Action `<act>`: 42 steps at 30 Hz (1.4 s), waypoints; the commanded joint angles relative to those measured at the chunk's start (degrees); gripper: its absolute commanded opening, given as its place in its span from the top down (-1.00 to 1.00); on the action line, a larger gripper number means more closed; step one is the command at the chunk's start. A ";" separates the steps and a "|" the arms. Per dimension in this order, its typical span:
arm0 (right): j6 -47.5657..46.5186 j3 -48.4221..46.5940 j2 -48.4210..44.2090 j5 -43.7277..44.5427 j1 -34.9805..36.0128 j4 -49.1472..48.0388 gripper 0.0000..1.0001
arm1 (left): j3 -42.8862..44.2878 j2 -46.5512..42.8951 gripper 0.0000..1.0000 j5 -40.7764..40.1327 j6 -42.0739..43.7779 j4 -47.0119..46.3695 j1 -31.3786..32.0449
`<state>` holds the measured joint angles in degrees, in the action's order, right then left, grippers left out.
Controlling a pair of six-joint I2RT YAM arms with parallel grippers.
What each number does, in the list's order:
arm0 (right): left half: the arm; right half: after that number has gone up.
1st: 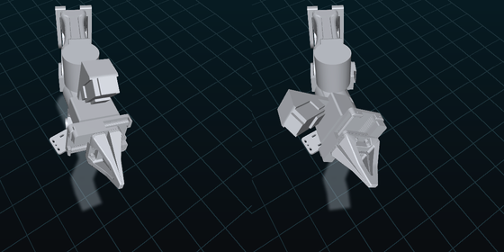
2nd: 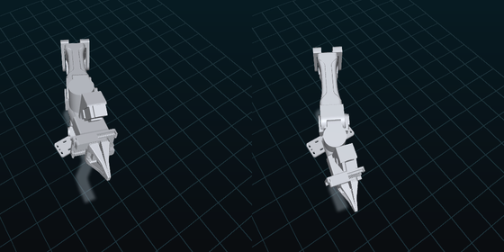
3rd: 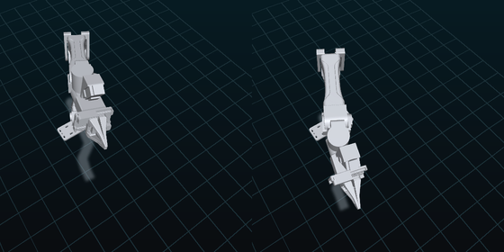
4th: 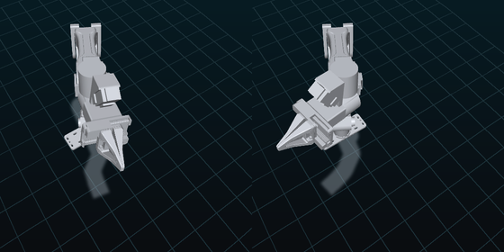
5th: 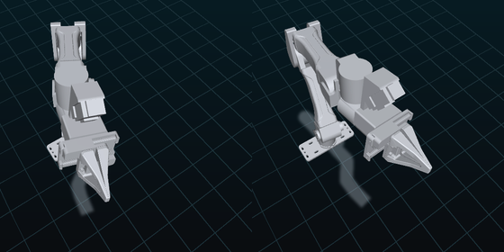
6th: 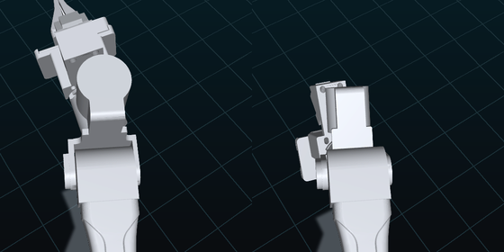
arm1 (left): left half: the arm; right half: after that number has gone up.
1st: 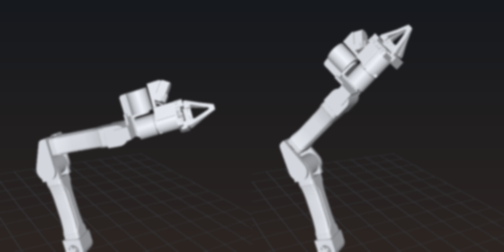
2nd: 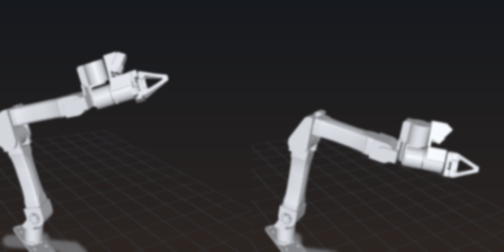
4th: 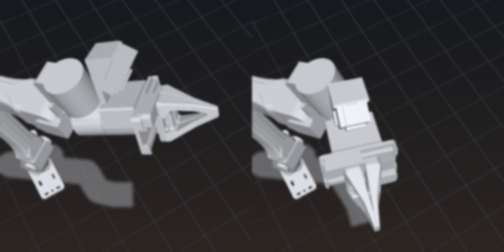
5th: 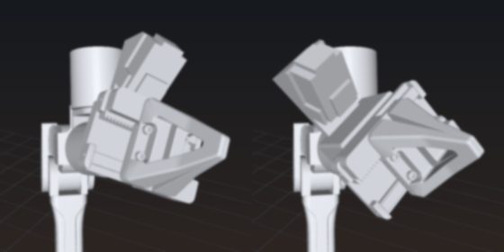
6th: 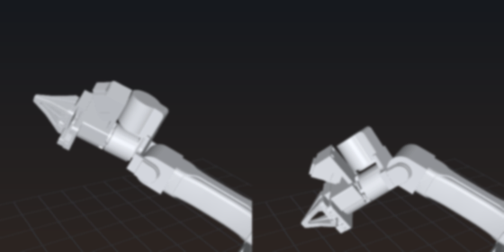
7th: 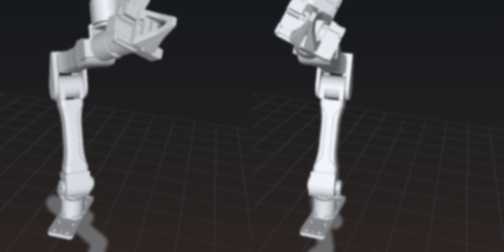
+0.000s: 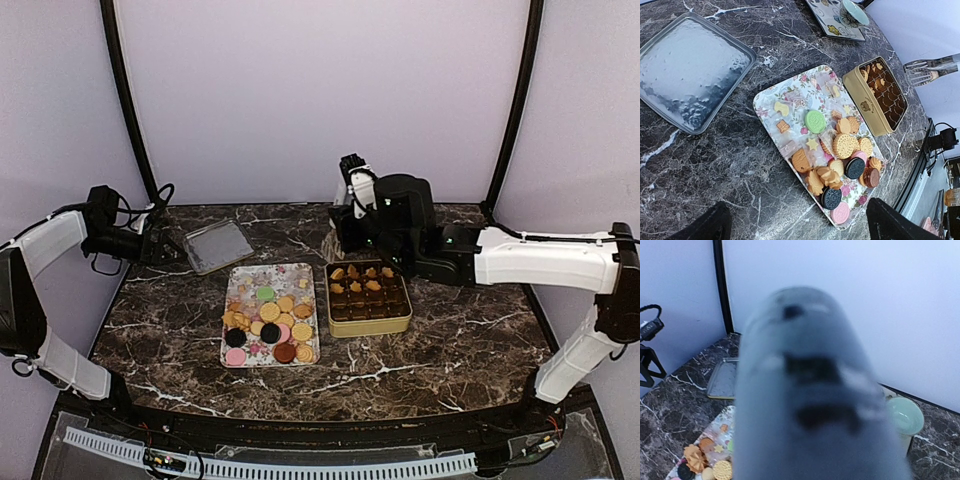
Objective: Pack the cookies
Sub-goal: Place the fake cookies in the empty pocket of the box, then pick up the fake cookies from the plate.
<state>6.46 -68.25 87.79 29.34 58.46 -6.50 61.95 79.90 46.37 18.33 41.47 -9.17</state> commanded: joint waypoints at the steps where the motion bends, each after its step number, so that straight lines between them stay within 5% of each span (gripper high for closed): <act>1: -0.12 -6.64 7.16 -1.95 5.17 -3.54 0.33 | 0.92 -0.54 -0.93 0.12 -0.18 1.26 -0.30; 15: 3.69 -20.35 25.40 -8.30 9.74 -2.54 0.20 | 0.94 -1.54 -0.93 0.15 0.21 1.60 -0.27; 42: 3.68 -21.44 30.94 -6.10 11.04 -0.36 0.15 | 0.54 -1.24 -0.93 0.80 0.16 1.34 -0.28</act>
<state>10.11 -87.79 116.42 22.11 68.29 -7.38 61.93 79.90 46.13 18.20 41.89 -9.17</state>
